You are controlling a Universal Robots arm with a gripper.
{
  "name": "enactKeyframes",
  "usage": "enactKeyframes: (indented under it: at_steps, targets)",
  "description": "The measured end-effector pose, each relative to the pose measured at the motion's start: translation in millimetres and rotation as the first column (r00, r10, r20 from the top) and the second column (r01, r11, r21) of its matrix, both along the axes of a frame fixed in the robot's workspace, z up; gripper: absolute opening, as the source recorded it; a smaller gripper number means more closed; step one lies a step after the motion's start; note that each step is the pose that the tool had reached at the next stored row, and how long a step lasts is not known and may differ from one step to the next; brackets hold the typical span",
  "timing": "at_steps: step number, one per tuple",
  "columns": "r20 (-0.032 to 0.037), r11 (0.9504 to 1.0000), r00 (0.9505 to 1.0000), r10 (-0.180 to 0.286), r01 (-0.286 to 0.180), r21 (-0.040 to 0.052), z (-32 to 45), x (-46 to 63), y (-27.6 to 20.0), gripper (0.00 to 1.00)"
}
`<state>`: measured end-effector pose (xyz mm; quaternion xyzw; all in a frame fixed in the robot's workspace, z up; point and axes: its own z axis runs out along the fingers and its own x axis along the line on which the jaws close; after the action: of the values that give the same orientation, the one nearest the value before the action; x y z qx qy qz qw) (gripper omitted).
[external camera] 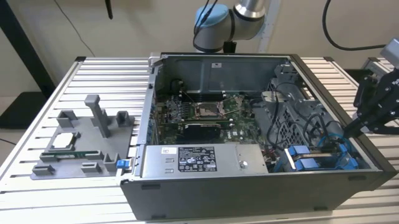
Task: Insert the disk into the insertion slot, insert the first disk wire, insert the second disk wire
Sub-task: 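Insert the second disk wire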
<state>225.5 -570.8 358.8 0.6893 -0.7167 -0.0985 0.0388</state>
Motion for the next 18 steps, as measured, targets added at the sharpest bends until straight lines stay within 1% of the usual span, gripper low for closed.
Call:
enactKeyframes:
  at_steps: [3, 6, 12, 18]
  targets:
    - [-0.0008, 1.0, 1.0, 0.0, 0.0, 0.0, 5.3, -2.6, 0.0, 0.0]
    - [-0.001, 1.0, 1.0, 0.0, 0.0, 0.0003, 9.6, -7.6, 0.0, 0.0]
    - [-0.0009, 1.0, 1.0, -0.002, 0.002, 0.0002, 13.6, -21.7, 0.4, 0.0]
    - [-0.0009, 1.0, 1.0, -0.005, 0.005, 0.0002, 18.3, -33.3, 0.6, 0.0]
